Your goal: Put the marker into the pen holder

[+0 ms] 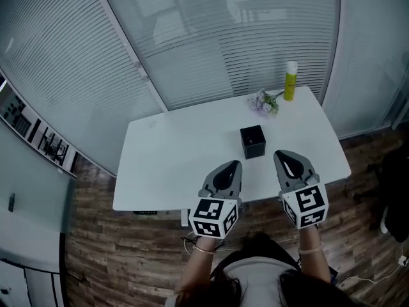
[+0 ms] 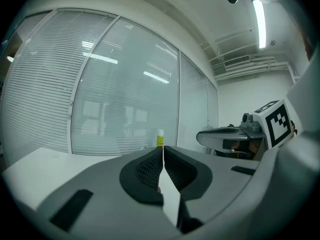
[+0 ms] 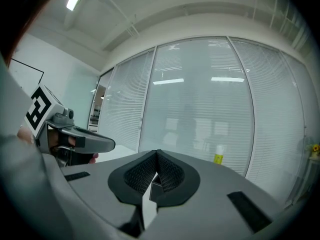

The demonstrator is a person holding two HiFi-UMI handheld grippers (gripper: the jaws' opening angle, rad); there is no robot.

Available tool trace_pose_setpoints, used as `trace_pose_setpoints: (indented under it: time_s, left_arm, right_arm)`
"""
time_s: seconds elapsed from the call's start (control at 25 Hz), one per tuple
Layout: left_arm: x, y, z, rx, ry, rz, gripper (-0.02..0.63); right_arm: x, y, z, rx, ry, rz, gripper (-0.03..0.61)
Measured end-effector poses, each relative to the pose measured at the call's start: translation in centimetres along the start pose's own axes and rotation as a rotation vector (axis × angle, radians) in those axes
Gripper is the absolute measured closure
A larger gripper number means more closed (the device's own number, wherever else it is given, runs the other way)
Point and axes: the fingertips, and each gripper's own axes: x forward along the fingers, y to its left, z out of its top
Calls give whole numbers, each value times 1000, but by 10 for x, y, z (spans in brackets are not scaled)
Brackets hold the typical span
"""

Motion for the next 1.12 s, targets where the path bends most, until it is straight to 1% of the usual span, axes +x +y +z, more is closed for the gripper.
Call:
trace_pose_setpoints:
  time_s: [0.32, 0.6, 1.0, 1.12]
  left_arm:
    - [-23, 5, -1, -16, -10, -2, 589]
    - [-32, 1, -7, -23, -2, -13, 589]
    - [-32, -2, -10, -25, 5, -25, 589]
    - [-27, -3, -13, -32, 18, -33, 589]
  right_arm:
    - [-11, 22, 0, -1, 15, -16, 551]
    - [-14, 32, 1, -5, 25, -15, 551]
    - [-18, 32, 0, 8, 25, -30, 551]
    - [-17, 29, -2, 21, 26, -31, 551]
